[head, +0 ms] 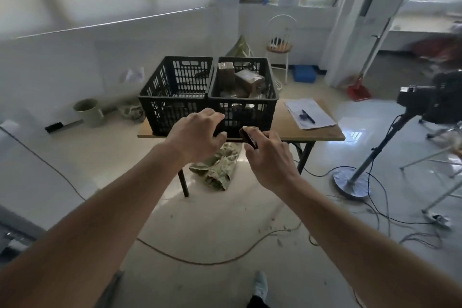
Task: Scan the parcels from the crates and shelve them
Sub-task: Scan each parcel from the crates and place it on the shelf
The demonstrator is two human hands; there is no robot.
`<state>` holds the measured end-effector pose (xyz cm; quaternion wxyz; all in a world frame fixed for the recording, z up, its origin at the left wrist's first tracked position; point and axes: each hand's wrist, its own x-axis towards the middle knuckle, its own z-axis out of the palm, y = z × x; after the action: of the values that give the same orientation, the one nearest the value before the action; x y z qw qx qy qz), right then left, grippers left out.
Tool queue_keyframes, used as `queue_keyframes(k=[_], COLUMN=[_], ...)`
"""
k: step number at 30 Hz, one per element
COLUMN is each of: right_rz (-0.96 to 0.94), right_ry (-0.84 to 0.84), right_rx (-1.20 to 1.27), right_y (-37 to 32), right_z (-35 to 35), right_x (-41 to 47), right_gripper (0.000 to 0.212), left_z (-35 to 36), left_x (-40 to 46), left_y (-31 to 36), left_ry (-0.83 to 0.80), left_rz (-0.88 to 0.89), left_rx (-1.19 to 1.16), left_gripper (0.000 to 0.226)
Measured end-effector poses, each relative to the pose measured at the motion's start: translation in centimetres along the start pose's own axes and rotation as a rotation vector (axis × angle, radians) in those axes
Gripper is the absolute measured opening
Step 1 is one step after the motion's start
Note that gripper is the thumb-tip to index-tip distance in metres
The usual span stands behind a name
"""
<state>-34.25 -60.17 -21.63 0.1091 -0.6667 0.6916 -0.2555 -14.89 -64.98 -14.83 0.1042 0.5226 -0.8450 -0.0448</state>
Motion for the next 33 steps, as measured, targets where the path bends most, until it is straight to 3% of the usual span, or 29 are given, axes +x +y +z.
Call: queue_keyframes(k=[17, 33], right_rz=[0.026, 0.167], right_ry=[-0.108, -0.03], right_rx=[0.001, -0.056], right_y=[11.6, 16.3], right_z=[2.7, 9.8], right_x=[30.2, 54.1], right_gripper=[0.048, 0.049], left_z=[7.2, 16.4], left_x=[32.1, 58.9], left_y=[-4.7, -15.2], left_ry=[-0.084, -0.282], left_rz=[-0.065, 0.015], left_rx=[-0.041, -0.033], left_gripper=[0.057, 0.059])
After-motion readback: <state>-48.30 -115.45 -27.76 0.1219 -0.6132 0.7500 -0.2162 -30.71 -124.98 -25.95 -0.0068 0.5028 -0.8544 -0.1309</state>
